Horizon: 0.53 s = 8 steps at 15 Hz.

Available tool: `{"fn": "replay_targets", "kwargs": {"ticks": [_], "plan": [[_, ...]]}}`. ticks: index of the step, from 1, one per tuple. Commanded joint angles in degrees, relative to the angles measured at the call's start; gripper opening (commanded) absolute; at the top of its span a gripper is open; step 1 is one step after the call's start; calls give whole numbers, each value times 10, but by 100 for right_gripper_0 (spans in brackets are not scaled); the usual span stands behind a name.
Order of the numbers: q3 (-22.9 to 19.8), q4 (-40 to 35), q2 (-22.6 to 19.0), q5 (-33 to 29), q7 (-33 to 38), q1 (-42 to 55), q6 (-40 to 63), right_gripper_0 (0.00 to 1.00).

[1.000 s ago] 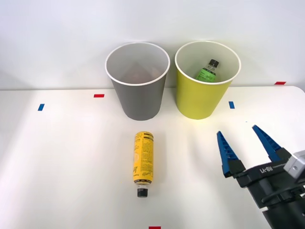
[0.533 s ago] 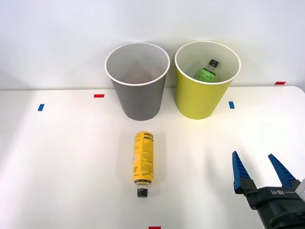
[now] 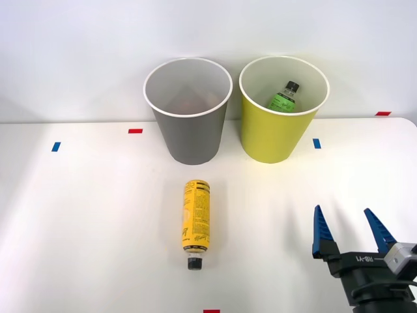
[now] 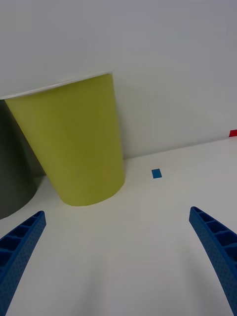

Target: Put cans in the gray bin, plastic bottles in the light green bin

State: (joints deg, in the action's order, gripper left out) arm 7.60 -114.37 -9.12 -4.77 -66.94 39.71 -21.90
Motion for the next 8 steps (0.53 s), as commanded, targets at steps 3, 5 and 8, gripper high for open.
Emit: {"fn": "replay_targets", "kwargs": {"ticks": [3,5,8], "plan": [[1,16,12,-79,46,70,-65,100],[17,16,-11,-47,-13,94,-77,100],[37,16,-39,10,-107,123,-85,100]]}}
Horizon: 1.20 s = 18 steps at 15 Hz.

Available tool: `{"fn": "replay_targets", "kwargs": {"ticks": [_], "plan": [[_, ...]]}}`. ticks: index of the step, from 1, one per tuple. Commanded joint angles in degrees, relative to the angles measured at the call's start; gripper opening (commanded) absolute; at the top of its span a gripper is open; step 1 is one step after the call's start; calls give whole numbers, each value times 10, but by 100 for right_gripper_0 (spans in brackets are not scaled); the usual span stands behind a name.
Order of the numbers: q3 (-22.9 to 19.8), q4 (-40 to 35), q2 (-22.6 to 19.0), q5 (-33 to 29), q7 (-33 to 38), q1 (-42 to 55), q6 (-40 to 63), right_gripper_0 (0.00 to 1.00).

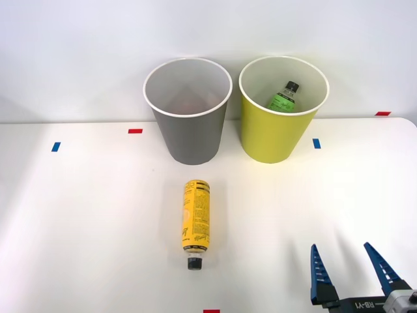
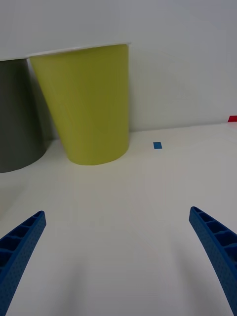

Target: Put cans in the gray bin, plastic bottles in the light green bin

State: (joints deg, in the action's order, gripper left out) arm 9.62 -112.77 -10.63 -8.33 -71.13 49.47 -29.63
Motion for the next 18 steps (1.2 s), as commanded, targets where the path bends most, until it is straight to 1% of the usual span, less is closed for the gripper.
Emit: {"fn": "replay_targets", "kwargs": {"ticks": [1,6,11,18], "plan": [[21,0,-31,52,-83,41,-15,100],[43,0,-60,52,-85,108,-32,100],[63,0,-57,52,-96,120,-32,100],[63,0,-57,52,-96,120,-32,100]]}}
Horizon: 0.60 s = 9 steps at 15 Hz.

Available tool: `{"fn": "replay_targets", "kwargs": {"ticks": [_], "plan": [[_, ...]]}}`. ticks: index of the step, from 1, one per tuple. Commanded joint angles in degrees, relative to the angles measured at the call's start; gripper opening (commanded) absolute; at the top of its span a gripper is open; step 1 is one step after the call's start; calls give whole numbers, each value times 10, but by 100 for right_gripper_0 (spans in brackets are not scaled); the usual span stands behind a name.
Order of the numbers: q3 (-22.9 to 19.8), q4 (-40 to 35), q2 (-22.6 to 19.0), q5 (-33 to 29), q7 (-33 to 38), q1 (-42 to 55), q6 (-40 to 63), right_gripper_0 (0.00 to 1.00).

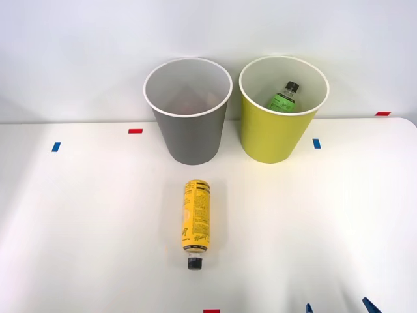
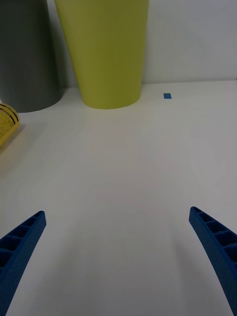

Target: Put cans in the gray bin, plastic bottles in the light green bin

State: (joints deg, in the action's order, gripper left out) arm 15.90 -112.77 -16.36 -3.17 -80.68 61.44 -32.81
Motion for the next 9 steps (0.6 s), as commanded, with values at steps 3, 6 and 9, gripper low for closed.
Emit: {"fn": "replay_targets", "kwargs": {"ticks": [3,6,9], "plan": [[0,0,0,0,0,0,0,100],[0,0,0,0,0,0,0,100],[0,0,0,0,0,0,0,100]]}}
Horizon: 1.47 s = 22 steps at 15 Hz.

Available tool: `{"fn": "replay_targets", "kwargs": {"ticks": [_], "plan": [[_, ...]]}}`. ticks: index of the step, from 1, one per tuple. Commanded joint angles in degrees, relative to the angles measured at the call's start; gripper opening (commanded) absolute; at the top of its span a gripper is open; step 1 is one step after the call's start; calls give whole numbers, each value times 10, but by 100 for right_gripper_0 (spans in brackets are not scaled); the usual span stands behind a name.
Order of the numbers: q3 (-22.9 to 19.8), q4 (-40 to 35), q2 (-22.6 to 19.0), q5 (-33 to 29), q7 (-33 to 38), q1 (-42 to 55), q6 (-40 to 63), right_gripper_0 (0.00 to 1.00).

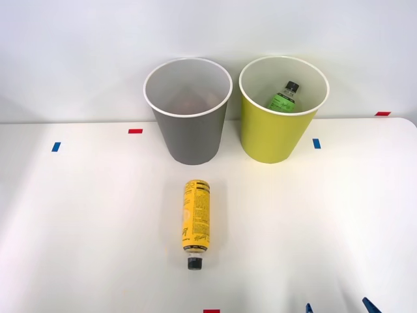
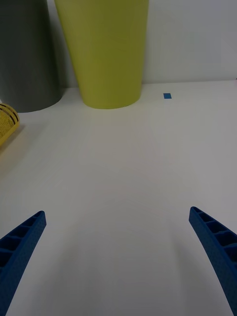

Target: Put cans in the gray bin, plastic bottles in the light green bin

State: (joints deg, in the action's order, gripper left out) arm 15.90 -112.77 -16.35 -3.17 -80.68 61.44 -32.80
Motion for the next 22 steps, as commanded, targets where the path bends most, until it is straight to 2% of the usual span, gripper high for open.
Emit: {"fn": "replay_targets", "kwargs": {"ticks": [1,22], "plan": [[0,0,0,0,0,0,0,100],[0,0,0,0,0,0,0,100]]}}
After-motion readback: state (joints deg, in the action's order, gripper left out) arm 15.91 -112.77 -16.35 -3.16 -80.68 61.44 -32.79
